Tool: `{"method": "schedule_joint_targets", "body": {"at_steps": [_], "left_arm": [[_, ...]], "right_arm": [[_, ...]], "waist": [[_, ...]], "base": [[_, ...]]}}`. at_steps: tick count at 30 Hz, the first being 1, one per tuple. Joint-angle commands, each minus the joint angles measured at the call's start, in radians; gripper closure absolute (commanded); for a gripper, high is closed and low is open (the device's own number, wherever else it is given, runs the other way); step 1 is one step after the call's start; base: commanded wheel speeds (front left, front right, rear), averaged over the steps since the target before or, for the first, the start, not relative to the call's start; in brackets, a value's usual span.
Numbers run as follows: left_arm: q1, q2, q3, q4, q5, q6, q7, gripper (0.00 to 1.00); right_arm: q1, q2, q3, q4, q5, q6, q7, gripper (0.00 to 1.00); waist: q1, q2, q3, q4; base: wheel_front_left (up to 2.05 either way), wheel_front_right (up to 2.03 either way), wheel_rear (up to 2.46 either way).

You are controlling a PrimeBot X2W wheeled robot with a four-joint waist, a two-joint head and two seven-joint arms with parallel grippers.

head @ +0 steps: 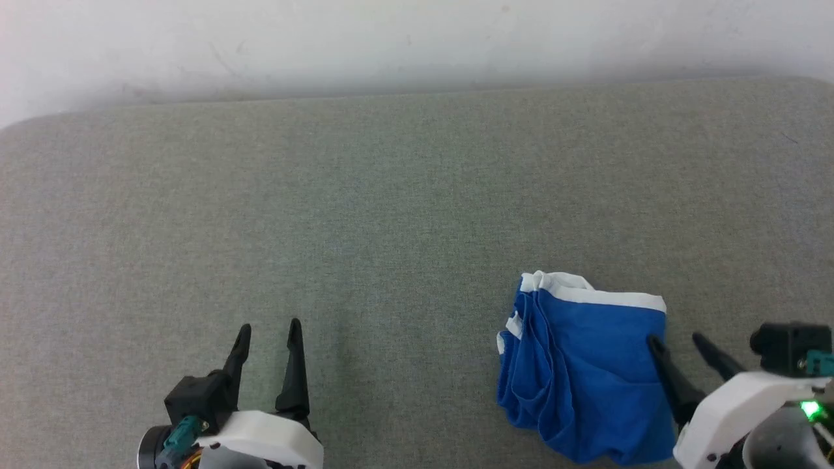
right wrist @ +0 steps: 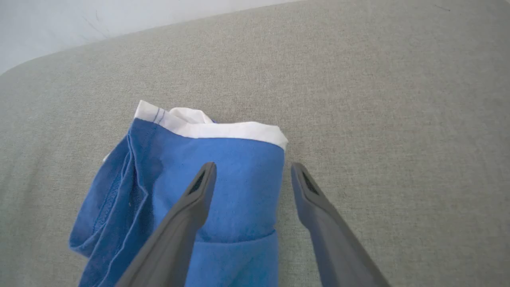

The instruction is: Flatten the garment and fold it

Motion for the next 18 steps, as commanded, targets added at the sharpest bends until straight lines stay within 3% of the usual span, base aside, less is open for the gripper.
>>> {"method": "schedule_joint_targets", "body": {"at_steps": [1, 15, 16, 17, 18], "left_arm": [[-0.001, 0.005, 0.001, -0.008, 0.003, 0.004, -0.005, 0.00], [-0.030, 0.037, -0.003, -0.030, 0.006, 0.000, 0.026, 0.00], [-0.031, 0.038, -0.005, -0.032, 0.008, 0.000, 0.026, 0.00], [-0.033, 0.038, -0.007, -0.035, 0.010, 0.001, 0.026, 0.00], [-0.034, 0.038, -0.009, -0.037, 0.013, 0.001, 0.025, 0.00]], "right_arm": [[0.015, 0.003, -0.001, 0.011, 0.019, -0.001, -0.010, 0.00], [-0.064, 0.003, 0.011, 0.308, 0.072, -0.001, -0.040, 0.00], [-0.074, 0.003, 0.016, 0.327, 0.080, -0.001, -0.037, 0.51], [-0.084, 0.003, 0.018, 0.345, 0.088, -0.001, -0.038, 0.87], [-0.093, 0.003, 0.022, 0.358, 0.084, -0.001, -0.040, 1.00]], "waist": [[0.0000, 0.0000, 0.005, -0.003], [0.0000, 0.0000, 0.030, 0.031], [0.0000, 0.0000, 0.030, 0.032], [0.0000, 0.0000, 0.030, 0.032], [0.0000, 0.0000, 0.029, 0.033]], "base": [[0.00, 0.00, 0.00], [0.00, 0.00, 0.00], [0.00, 0.00, 0.00], [0.00, 0.00, 0.00], [0.00, 0.00, 0.00]]}}
